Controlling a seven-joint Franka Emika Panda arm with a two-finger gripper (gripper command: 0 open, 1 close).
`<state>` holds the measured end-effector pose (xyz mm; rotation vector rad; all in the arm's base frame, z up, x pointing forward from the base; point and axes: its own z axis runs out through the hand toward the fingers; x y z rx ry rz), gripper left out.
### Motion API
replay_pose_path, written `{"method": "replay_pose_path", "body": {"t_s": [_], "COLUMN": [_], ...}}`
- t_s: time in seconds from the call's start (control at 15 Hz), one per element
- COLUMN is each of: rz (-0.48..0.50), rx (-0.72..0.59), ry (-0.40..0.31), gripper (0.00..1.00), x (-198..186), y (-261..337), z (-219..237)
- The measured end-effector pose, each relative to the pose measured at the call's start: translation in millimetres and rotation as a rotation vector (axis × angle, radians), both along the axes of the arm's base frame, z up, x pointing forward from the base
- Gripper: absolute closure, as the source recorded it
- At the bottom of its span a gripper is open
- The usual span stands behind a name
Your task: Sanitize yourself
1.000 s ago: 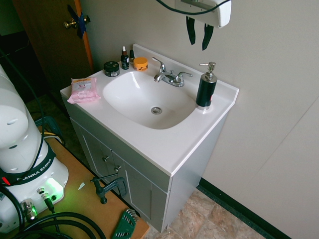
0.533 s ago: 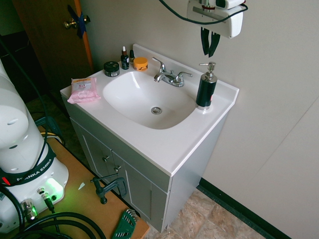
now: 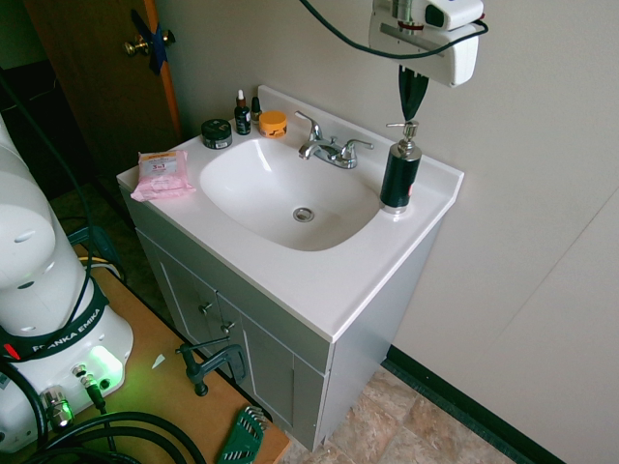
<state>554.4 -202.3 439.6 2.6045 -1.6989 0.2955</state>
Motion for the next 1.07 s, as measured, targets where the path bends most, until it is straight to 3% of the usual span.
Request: {"method": "replay_pose_path", "body": {"t_s": [0.67, 1.07], "rz": [-0.005, 0.059], "rx": [-0.003, -0.013], "ry": [-0.006, -0.074], "gripper": [1.00, 1.00], "x": [0.3, -7.9], "y": [-4.7, 27.3], "z": [-12.9, 43.6]}}
